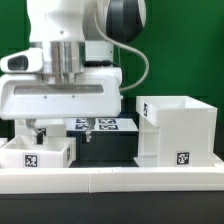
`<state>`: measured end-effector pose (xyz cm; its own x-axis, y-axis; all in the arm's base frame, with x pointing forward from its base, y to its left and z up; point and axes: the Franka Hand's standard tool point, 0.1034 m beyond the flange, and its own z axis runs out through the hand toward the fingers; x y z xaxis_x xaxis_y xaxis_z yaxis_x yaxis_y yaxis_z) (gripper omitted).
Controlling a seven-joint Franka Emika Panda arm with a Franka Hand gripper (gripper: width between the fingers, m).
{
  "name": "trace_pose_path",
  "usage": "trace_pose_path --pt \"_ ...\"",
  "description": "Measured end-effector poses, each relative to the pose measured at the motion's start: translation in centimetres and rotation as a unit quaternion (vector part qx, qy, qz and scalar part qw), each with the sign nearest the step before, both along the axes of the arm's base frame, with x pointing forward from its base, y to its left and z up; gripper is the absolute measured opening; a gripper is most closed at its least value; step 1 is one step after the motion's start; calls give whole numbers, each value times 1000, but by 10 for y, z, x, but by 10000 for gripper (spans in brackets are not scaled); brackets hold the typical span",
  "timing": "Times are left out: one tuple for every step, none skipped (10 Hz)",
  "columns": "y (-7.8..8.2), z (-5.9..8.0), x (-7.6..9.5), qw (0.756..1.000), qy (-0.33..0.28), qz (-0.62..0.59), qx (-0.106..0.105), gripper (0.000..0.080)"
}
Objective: Assemble drawer
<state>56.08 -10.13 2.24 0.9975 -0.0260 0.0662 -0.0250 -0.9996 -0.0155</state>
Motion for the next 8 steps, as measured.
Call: trace_pose_path --pt "1 -6 -3 1000 3 0 0 649" --pt "1 -10 -4 1000 6 0 0 649" --pt "1 -13 -5 1000 5 1 -2 649" --pt "3 -15 -5 1000 6 3 -2 649" --pt "5 -16 -5 1000 6 4 -2 649" --pt "7 -16 -5 1000 7 6 -2 535" --pt "8 -16 -5 1000 7 7 -2 386" --pt "8 -16 -5 1000 7 7 -2 386"
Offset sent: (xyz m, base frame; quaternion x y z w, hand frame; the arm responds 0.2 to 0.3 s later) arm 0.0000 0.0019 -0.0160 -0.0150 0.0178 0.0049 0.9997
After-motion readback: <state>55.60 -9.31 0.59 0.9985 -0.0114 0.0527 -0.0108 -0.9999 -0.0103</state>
